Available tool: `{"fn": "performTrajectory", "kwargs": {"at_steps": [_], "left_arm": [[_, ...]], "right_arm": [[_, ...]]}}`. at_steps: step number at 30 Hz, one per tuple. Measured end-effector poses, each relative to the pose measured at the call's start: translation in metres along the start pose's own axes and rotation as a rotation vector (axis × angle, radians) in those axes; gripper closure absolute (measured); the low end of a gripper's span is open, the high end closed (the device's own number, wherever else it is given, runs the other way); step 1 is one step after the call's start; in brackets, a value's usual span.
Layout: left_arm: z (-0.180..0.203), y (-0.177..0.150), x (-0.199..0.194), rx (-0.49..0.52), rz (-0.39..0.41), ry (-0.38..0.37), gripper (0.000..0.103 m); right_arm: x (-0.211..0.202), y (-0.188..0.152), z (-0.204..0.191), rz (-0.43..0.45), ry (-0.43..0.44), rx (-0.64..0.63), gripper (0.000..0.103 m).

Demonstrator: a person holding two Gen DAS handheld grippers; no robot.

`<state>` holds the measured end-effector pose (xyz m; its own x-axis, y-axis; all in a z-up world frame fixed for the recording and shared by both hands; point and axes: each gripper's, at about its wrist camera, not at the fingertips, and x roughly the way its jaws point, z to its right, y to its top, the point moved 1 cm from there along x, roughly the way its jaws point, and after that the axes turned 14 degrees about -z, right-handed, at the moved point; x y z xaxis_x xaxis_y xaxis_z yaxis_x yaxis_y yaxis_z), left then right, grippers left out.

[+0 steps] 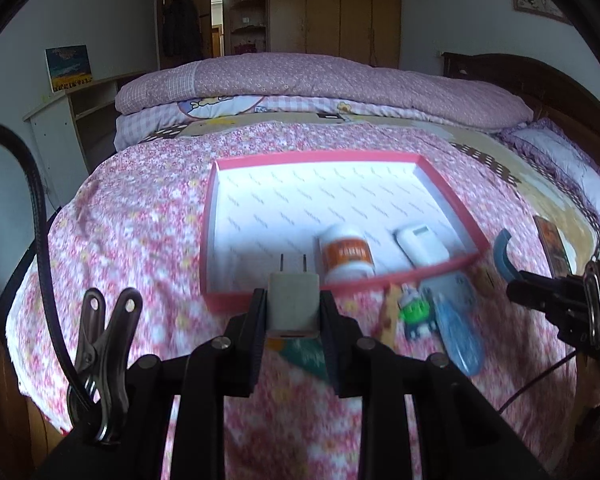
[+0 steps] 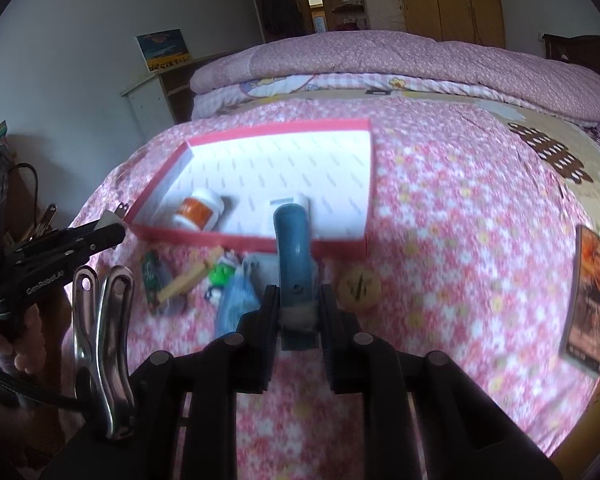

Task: Organize rigid objects
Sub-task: 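Carry the plug into the tray and open the left tool while the right tool releases the blue piece there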

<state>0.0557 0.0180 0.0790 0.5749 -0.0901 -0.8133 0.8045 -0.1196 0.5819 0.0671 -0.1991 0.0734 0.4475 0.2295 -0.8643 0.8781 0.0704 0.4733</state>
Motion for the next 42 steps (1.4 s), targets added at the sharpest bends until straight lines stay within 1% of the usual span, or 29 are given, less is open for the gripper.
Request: {"fn": "performTrajectory", "kwargs": {"at_steps": [5,11,17,24,29,32,37,38,42], "left_arm": [[-0.007,0.023,0.015,-0.025,-0.013,0.002,0.077],[-0.013,0.043,0.036,-0.051,-0.036,0.014,0.077],[-0.013,0.051,0.057,-0.058,-0.075,0.022,0.077],[-0.013,0.058,0.077,-0.056,-0.095,0.027,0.077],[-0.009,0.061,0.086,-0.037,-0.100,0.042,0.077],[-0.006,0.064,0.088,-0.032,-0.101,0.033,0.077],[-0.001,0.068,0.089,-0.020,-0.096,0.042,0.076],[-0.001,0.069,0.089,-0.020,-0.091,0.050,0.076],[0.001,0.071,0.089,-0.023,-0.093,0.051,0.056]], "right_arm": [[0.008,0.026,0.003,0.007,-0.010,-0.007,0.083],[0.023,0.053,0.011,-0.008,-0.005,0.005,0.083],[0.037,0.071,0.017,-0.019,-0.026,0.017,0.083],[0.051,0.088,0.021,-0.028,-0.065,-0.001,0.083],[0.059,0.096,0.022,-0.033,-0.065,0.010,0.083],[0.063,0.101,0.023,-0.034,-0.063,0.013,0.083],[0.068,0.104,0.025,-0.040,-0.058,0.019,0.083],[0.069,0.105,0.025,-0.041,-0.057,0.019,0.083],[0.070,0.105,0.025,-0.042,-0.057,0.024,0.083]]}}
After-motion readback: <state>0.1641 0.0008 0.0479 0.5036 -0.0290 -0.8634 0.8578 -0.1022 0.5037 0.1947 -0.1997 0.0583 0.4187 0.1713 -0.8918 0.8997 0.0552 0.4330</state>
